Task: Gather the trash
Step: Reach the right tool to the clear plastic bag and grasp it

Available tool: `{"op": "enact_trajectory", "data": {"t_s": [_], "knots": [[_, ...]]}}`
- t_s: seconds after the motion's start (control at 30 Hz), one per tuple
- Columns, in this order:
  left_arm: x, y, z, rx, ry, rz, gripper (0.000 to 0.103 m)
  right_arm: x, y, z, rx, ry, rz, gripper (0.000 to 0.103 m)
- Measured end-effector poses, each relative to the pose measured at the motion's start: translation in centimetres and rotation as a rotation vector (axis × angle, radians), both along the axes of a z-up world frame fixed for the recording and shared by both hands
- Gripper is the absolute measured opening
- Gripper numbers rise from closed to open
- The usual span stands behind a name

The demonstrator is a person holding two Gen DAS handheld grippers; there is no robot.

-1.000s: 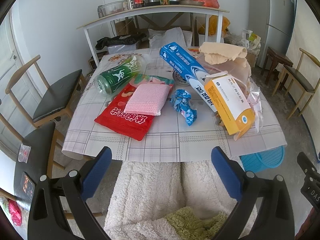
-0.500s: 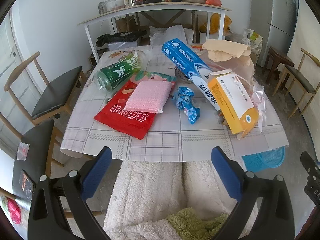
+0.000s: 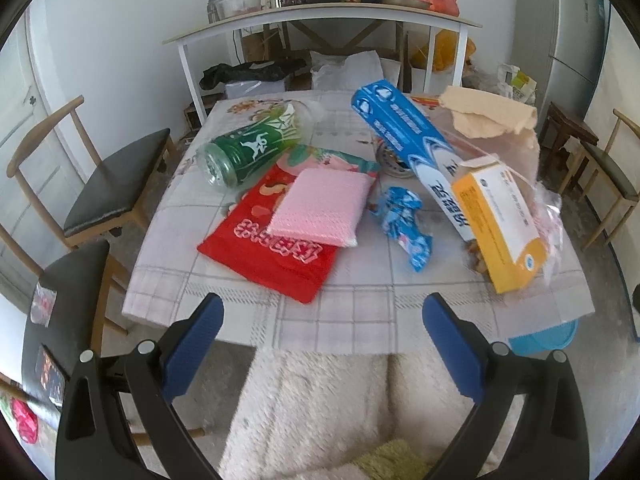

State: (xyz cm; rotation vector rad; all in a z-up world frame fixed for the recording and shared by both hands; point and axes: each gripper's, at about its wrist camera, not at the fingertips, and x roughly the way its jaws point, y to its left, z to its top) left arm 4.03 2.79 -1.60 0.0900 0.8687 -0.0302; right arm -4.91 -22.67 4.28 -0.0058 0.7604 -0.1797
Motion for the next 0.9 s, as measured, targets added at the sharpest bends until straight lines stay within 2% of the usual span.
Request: {"op": "enact_trajectory", "data": {"t_s": [0.1, 0.27, 0.4, 0.57, 0.6, 0.67, 0.9], "knots": [[1.0, 1.1, -0.2, -0.006, -0.003, 0.007, 0.097, 1.2, 1.6, 0.3, -0.036, -0.008, 0.081, 0.096], [2.5, 2.8, -0.4, -0.053, 0.007, -0.02, 0.097, 2.9, 3.4, -0.3, 0.03, -0.02, 0.191, 0.096], [3.5, 3.6, -0.4, -0.113, 0.014, -0.078, 0.097, 3.9, 3.0, -1.2, 0.066, -0.033, 0.174, 0.096], [4.8, 4.1, -0.1, -0.18, 0.0, -0.15, 0.097, 4.8, 1.9, -2.4, 0.104, -0.057, 0.075, 0.095], [5.1, 4.0, 0.0, -0.187, -0.003, -0.163, 0.097, 5.0, 1.6, -2.7, 0.121, -0.055, 0.06, 0.093], [5.6, 3.9, 0.0, -0.193, -0.005, -0.178, 0.097, 5.5, 1.0, -3.2, 0.15, -0.041, 0.03, 0.082], [6.6, 2.6, -0.1, -0.2, -0.035, -0.217, 0.097, 7.6, -0.7, -4.2, 0.223, -0.003, 0.036, 0.068]]}}
